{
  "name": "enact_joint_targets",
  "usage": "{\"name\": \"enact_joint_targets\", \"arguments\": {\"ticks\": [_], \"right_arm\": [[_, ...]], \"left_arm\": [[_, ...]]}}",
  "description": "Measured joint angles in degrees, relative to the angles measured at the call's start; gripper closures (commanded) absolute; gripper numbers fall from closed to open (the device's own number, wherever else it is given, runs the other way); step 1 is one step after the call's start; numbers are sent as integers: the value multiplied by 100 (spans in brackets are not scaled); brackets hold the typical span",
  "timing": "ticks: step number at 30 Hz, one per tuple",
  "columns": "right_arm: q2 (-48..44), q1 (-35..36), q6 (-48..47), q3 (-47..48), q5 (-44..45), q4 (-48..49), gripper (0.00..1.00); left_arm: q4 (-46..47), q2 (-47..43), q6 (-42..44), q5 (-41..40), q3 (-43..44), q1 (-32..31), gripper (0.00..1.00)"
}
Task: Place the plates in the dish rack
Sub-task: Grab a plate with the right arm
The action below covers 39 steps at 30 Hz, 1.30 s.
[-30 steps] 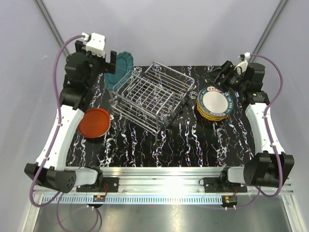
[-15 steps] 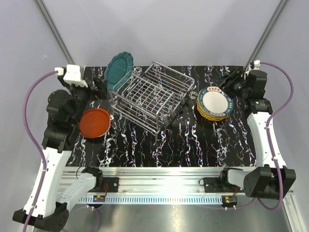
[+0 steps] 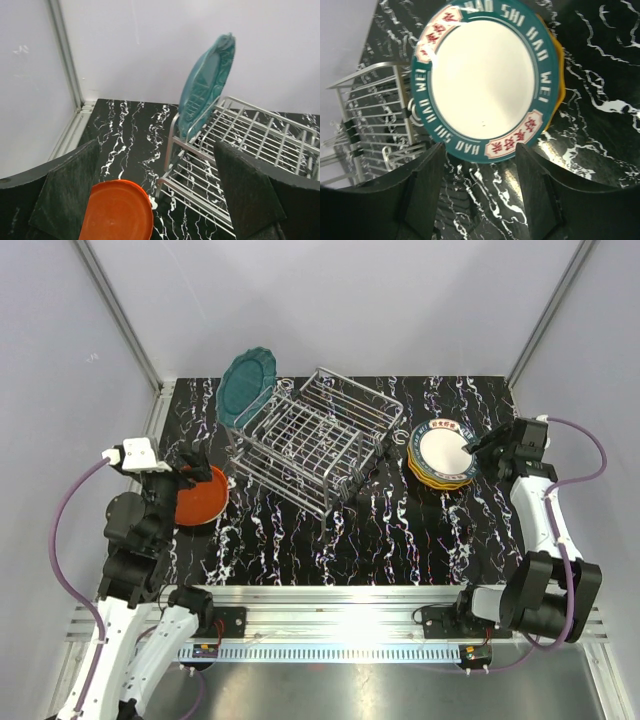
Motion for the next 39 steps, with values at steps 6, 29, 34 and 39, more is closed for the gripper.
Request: {"name": "enact_joint_targets", "arguments": {"ticks": [6, 29, 34, 39], "right_arm": [[173, -90, -4, -52, 511, -17, 31], [1276, -525, -17, -643, 136, 1003, 35], [1499, -525, 94, -737, -37, 1209, 57], [1519, -525, 157, -748, -131, 1346, 59]], "left_arm": [[186, -138, 2, -455, -369, -114, 1], [363, -531, 120, -1493, -466, -404, 1], [363, -503, 129, -1493, -466, -422, 1], [363, -498, 131, -1493, -466, -448, 1]]}}
